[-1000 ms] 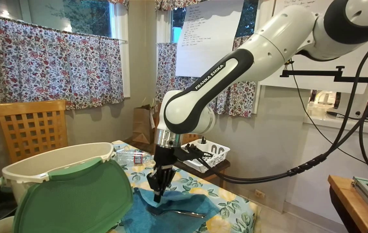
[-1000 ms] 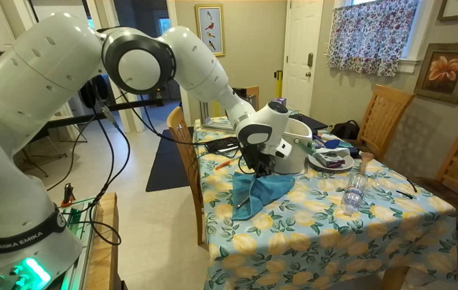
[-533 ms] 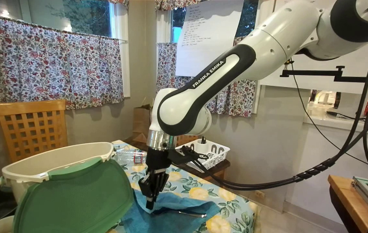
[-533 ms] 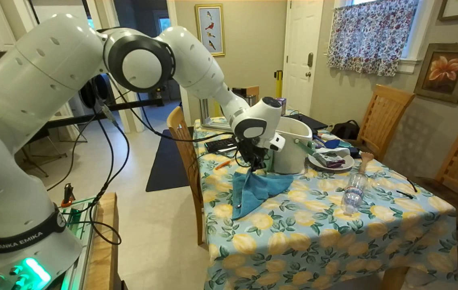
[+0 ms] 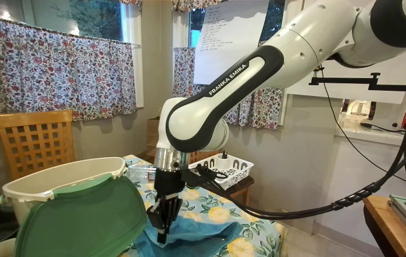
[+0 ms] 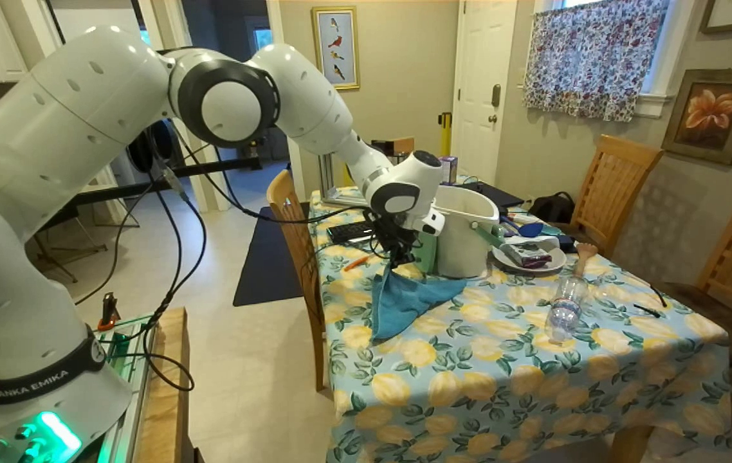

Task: Use the blue towel to wrap the fork

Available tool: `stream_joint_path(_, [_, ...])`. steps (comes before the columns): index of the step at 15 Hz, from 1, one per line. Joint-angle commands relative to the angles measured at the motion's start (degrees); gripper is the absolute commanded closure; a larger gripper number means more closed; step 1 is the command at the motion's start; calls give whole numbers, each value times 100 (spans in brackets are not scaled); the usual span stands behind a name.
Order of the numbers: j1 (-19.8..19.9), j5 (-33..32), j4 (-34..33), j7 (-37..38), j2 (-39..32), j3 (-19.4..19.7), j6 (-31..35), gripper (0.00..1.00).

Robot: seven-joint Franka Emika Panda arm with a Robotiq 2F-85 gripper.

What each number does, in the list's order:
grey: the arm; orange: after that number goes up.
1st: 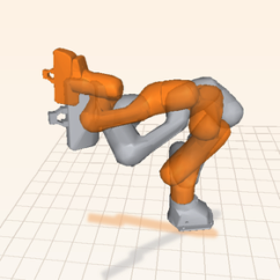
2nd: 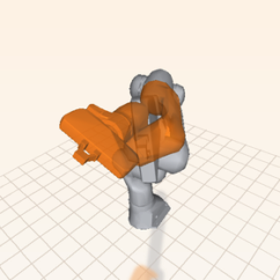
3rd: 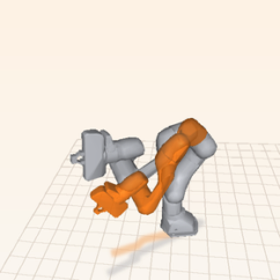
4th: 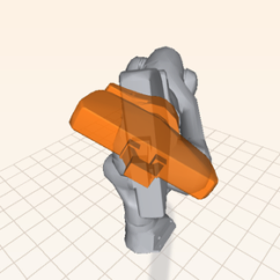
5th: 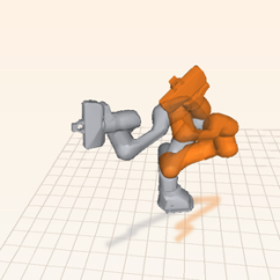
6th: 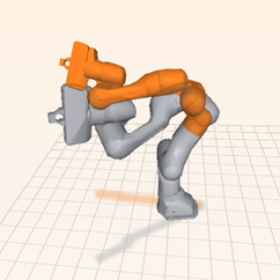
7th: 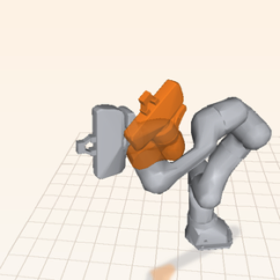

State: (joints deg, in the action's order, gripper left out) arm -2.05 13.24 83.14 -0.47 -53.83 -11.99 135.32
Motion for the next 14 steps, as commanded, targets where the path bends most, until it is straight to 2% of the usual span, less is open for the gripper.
stream_joint_path(1, [-75,-5,-335,-104,-227,28,-329,99])
stream_joint_path(11, [-145,1,-796,-263,-625,-13,-556,99])
stream_joint_path(12, [-168,-22,-848,-253,-662,0,-623,70])
stream_joint_path(14, [-196,-40,-926,-250,-706,10,-777,62])
